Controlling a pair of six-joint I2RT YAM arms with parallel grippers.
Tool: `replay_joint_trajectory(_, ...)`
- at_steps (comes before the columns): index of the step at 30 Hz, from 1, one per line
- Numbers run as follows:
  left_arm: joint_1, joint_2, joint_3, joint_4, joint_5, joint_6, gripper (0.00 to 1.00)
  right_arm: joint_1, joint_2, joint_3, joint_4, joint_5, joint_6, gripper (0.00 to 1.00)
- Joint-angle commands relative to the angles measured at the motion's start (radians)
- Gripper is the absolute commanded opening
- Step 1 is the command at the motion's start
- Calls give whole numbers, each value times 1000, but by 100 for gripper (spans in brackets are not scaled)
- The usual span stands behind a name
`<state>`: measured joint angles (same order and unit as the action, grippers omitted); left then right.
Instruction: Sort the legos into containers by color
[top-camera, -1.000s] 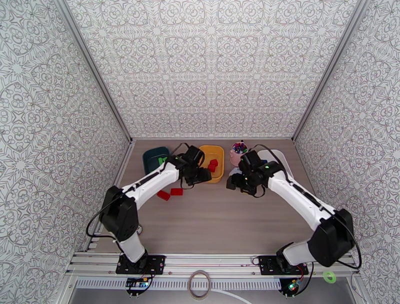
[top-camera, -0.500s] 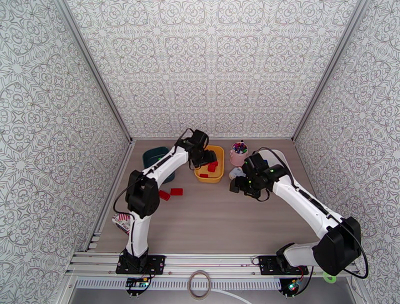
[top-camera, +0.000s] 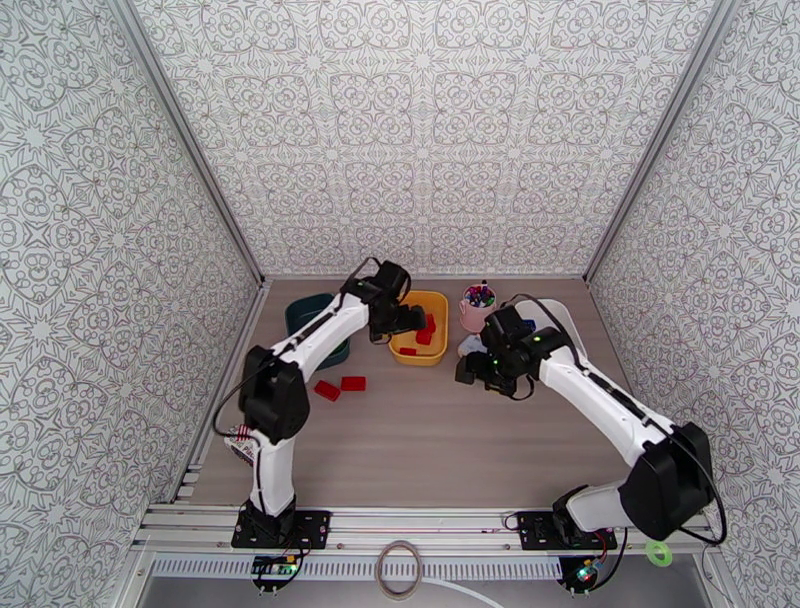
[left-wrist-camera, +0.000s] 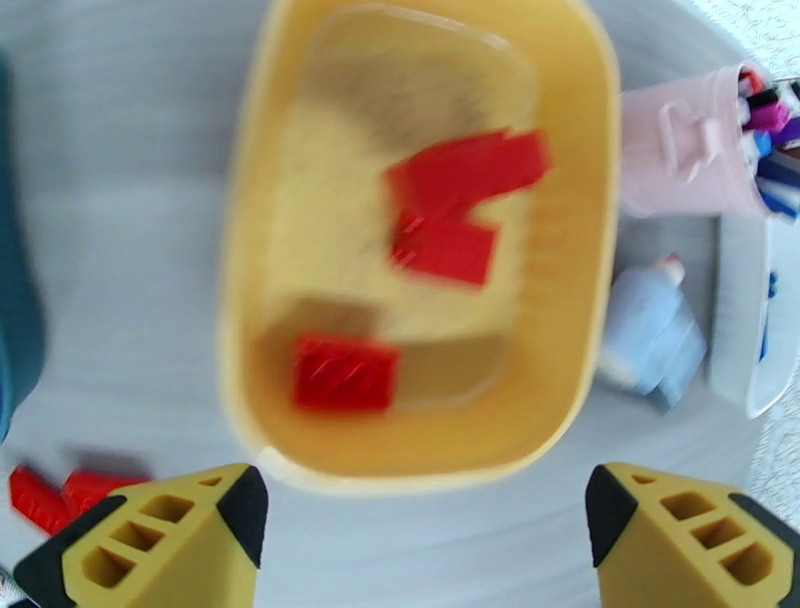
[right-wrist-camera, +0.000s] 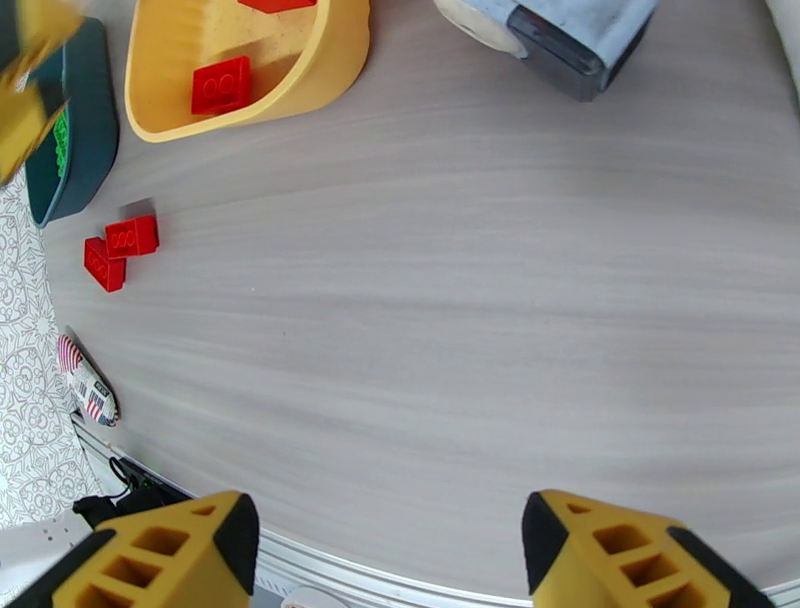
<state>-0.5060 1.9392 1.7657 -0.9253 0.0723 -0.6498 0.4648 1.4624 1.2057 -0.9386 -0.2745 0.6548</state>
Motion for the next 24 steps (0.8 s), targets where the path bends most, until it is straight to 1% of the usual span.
replay_joint_trajectory(1,20,-124,-114,-25,-67,27,93,15,39,52,33,-25,12,73)
replay_joint_trajectory(7,73,-263,-339,-27,-101,51,99,77,110,107,54,-22,35,73)
replay_joint_trajectory(10,108,-292,-421,-11,-98,79,99,111,145,133,59,-17,46,73)
replay_joint_trajectory(14,136,-260,-463,-2,-95,141,99,145,178,165,58,-14,54,73)
replay_joint_trajectory(20,156,-174,-451,6,-98,220,99,173,196,179,51,-5,64,73)
replay_joint_trajectory(24,166,-119,-432,11,-90,262,96,181,187,168,48,5,75,72)
